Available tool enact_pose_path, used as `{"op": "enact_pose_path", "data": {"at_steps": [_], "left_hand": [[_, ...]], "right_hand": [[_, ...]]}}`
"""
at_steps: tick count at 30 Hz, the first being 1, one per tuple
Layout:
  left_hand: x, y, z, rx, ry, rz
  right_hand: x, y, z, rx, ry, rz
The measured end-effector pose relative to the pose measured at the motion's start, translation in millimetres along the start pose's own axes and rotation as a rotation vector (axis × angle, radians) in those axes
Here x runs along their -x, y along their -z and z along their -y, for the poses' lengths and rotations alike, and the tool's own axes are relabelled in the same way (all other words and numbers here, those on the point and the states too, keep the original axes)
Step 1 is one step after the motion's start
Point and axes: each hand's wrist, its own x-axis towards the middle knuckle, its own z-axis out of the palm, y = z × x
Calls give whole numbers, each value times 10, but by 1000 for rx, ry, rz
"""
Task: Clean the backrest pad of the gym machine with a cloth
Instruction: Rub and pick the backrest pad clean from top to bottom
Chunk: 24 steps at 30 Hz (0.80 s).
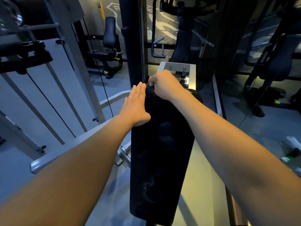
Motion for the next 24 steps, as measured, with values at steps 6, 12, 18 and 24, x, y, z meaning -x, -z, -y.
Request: {"op": "enact_pose_path", "data": {"at_steps": [6,12,18,24], "left_hand": [[-1,-7,34,6,-3,5],[-1,-22,13,15,15,-19],[0,29,-44,-53,45,12],[138,224,-18,80,25,43]], "right_hand": [[280,205,-542,-129,-20,62],[378,90,-454,-109,-9,-48],[219,37,-182,-167,57,-53],[412,84,-278,-220,131,-38]]}}
